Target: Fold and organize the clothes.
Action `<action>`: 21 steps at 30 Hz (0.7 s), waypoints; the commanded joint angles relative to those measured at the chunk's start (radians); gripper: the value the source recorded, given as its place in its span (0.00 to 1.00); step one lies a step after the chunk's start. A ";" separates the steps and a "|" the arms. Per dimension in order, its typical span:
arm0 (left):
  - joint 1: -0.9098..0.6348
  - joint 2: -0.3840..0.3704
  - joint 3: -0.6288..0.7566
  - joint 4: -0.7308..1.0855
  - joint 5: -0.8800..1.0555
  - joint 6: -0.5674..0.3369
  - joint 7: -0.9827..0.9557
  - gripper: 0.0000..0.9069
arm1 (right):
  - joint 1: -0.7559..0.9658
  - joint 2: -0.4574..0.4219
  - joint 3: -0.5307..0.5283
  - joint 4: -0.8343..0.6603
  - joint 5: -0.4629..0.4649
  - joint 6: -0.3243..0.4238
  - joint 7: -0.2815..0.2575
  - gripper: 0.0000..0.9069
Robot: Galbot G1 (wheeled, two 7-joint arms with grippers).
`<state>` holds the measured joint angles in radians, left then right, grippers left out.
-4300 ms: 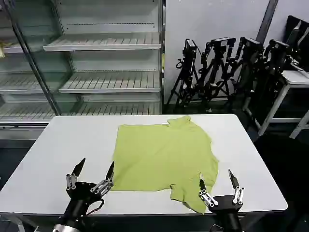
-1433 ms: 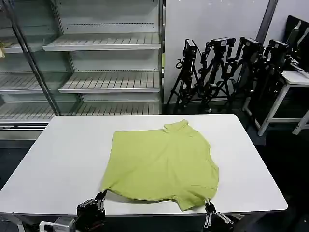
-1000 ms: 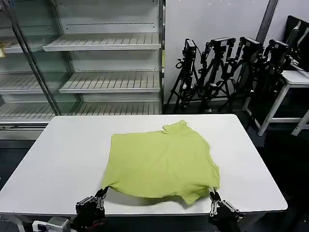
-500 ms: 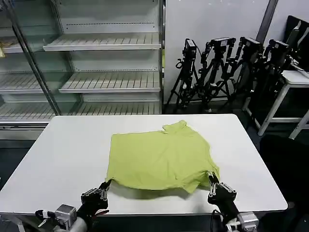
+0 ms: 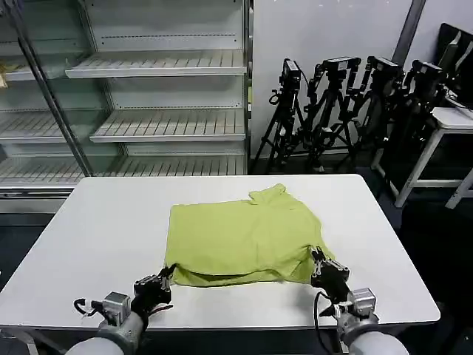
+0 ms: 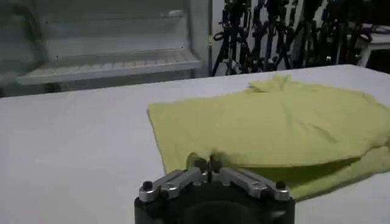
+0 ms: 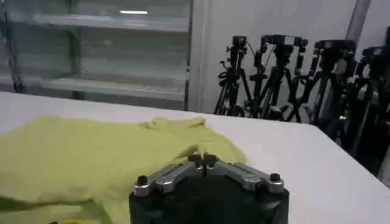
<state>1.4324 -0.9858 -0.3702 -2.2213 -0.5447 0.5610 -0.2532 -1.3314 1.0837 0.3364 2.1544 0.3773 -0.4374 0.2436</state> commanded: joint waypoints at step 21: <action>-0.200 0.015 0.075 0.180 0.000 -0.008 0.006 1.00 | 0.166 0.050 -0.088 -0.200 -0.048 -0.001 0.001 1.00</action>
<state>1.2682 -0.9696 -0.3017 -2.0750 -0.5438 0.5544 -0.2444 -1.1943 1.1332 0.2608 1.9929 0.3282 -0.4426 0.2511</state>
